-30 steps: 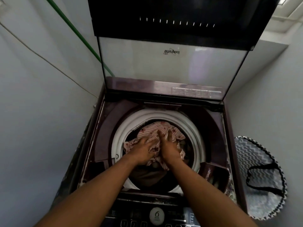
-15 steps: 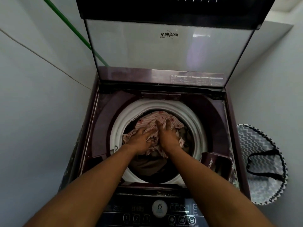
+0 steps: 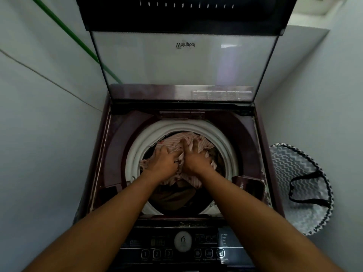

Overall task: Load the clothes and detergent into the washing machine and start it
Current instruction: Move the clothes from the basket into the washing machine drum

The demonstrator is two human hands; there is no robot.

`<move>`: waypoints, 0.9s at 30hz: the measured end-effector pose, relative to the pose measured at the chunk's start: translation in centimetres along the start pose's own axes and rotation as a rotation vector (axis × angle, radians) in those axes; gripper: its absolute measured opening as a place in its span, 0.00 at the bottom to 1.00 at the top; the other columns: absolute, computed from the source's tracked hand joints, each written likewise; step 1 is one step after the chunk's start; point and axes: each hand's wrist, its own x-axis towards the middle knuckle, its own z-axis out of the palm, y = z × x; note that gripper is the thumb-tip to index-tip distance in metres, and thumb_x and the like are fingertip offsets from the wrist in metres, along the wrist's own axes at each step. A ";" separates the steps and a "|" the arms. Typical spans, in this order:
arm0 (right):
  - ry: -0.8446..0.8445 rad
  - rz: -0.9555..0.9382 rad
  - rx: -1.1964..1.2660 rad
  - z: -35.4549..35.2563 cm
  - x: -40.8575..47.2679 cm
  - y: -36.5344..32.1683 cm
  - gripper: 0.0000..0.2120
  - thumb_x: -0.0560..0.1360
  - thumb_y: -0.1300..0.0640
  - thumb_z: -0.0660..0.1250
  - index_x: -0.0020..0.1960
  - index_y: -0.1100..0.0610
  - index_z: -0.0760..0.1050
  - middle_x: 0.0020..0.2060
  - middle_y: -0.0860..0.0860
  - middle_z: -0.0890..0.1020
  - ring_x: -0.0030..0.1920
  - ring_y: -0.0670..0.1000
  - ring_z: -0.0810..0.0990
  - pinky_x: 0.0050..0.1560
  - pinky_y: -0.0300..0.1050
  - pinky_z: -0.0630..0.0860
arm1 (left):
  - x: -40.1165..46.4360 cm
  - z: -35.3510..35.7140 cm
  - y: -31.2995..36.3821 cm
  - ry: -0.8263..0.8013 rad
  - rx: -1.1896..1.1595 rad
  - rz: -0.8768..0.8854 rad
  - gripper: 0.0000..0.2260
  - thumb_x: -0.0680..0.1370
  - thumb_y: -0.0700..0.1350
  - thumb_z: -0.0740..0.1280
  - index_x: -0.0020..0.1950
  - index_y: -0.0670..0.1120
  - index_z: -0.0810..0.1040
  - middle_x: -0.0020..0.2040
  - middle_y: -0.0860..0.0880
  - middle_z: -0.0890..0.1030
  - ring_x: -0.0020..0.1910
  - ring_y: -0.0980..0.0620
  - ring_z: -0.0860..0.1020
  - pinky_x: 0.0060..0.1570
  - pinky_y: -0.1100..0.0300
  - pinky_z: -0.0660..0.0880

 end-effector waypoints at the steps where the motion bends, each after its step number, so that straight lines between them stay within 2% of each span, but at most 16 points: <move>1: 0.062 -0.018 -0.024 -0.4 -0.5 0.1 0.45 0.76 0.44 0.63 0.78 0.41 0.32 0.79 0.57 0.37 0.75 0.73 0.53 0.68 0.76 0.54 | -0.2 -0.6 1.0 0.090 0.027 0.020 0.20 0.79 0.54 0.61 0.71 0.61 0.71 0.64 0.43 0.68 0.66 0.40 0.65 0.64 0.44 0.69; 4: 0.249 -0.040 -0.036 -1.1 -2.2 0.5 0.41 0.75 0.42 0.60 0.79 0.45 0.39 0.80 0.59 0.45 0.75 0.70 0.55 0.68 0.76 0.53 | -0.3 -1.7 4.0 0.239 -0.012 0.062 0.13 0.79 0.51 0.62 0.61 0.53 0.78 0.60 0.43 0.70 0.62 0.41 0.67 0.60 0.45 0.69; 6: 0.382 -0.035 -0.012 -1.8 -3.3 1.2 0.36 0.77 0.44 0.58 0.79 0.52 0.47 0.78 0.61 0.54 0.73 0.67 0.61 0.67 0.71 0.63 | 0.1 -2.2 5.7 0.271 -0.122 0.063 0.12 0.78 0.49 0.63 0.59 0.50 0.79 0.58 0.44 0.71 0.60 0.42 0.69 0.59 0.45 0.71; 8: 0.540 -0.071 -0.020 -2.7 -4.2 2.1 0.26 0.77 0.50 0.58 0.73 0.56 0.61 0.72 0.59 0.68 0.65 0.63 0.73 0.58 0.60 0.75 | 0.7 -2.6 7.1 0.318 -0.181 0.088 0.12 0.77 0.48 0.64 0.60 0.49 0.79 0.57 0.44 0.72 0.58 0.43 0.71 0.58 0.45 0.72; 11: 0.730 -0.159 0.006 -4.6 -5.7 3.9 0.15 0.74 0.57 0.61 0.60 0.59 0.73 0.55 0.56 0.79 0.52 0.61 0.80 0.43 0.53 0.77 | 1.2 -3.2 9.3 0.374 -0.209 0.158 0.12 0.76 0.46 0.64 0.58 0.48 0.80 0.54 0.45 0.74 0.56 0.43 0.74 0.57 0.45 0.74; 14: 0.892 -0.159 0.157 -7.2 -7.2 5.7 0.10 0.73 0.58 0.63 0.53 0.60 0.75 0.47 0.56 0.80 0.47 0.60 0.80 0.37 0.52 0.77 | 1.6 -3.9 12.2 0.407 -0.299 0.233 0.12 0.76 0.42 0.65 0.58 0.48 0.80 0.53 0.48 0.75 0.54 0.47 0.76 0.57 0.48 0.75; 18: 1.058 -0.134 0.316 -10.3 -9.0 9.1 0.11 0.70 0.60 0.62 0.52 0.60 0.76 0.47 0.56 0.79 0.47 0.59 0.78 0.41 0.53 0.78 | 2.0 -4.8 17.4 0.450 -0.385 0.350 0.11 0.76 0.38 0.65 0.57 0.45 0.81 0.52 0.48 0.76 0.51 0.50 0.77 0.56 0.51 0.76; 20: 1.090 -0.066 0.430 -11.1 -9.7 11.3 0.11 0.70 0.59 0.61 0.51 0.60 0.76 0.48 0.55 0.78 0.49 0.58 0.78 0.43 0.53 0.78 | 2.2 -4.8 20.3 0.445 -0.395 0.412 0.11 0.76 0.38 0.65 0.56 0.46 0.82 0.52 0.48 0.77 0.52 0.49 0.78 0.57 0.51 0.76; 23: 1.107 0.053 0.523 -11.2 -10.2 15.1 0.16 0.72 0.51 0.57 0.51 0.59 0.77 0.49 0.56 0.78 0.49 0.59 0.78 0.44 0.52 0.75 | 2.5 -3.9 24.0 0.408 -0.356 0.500 0.10 0.76 0.40 0.65 0.55 0.46 0.82 0.51 0.48 0.78 0.51 0.48 0.77 0.57 0.51 0.75; 27: 1.023 0.206 0.563 -9.8 -10.6 21.2 0.11 0.73 0.56 0.61 0.52 0.58 0.76 0.50 0.55 0.77 0.47 0.60 0.78 0.41 0.52 0.74 | 2.9 -2.0 28.3 0.343 -0.244 0.625 0.11 0.76 0.39 0.65 0.56 0.47 0.82 0.49 0.51 0.78 0.52 0.50 0.75 0.57 0.55 0.74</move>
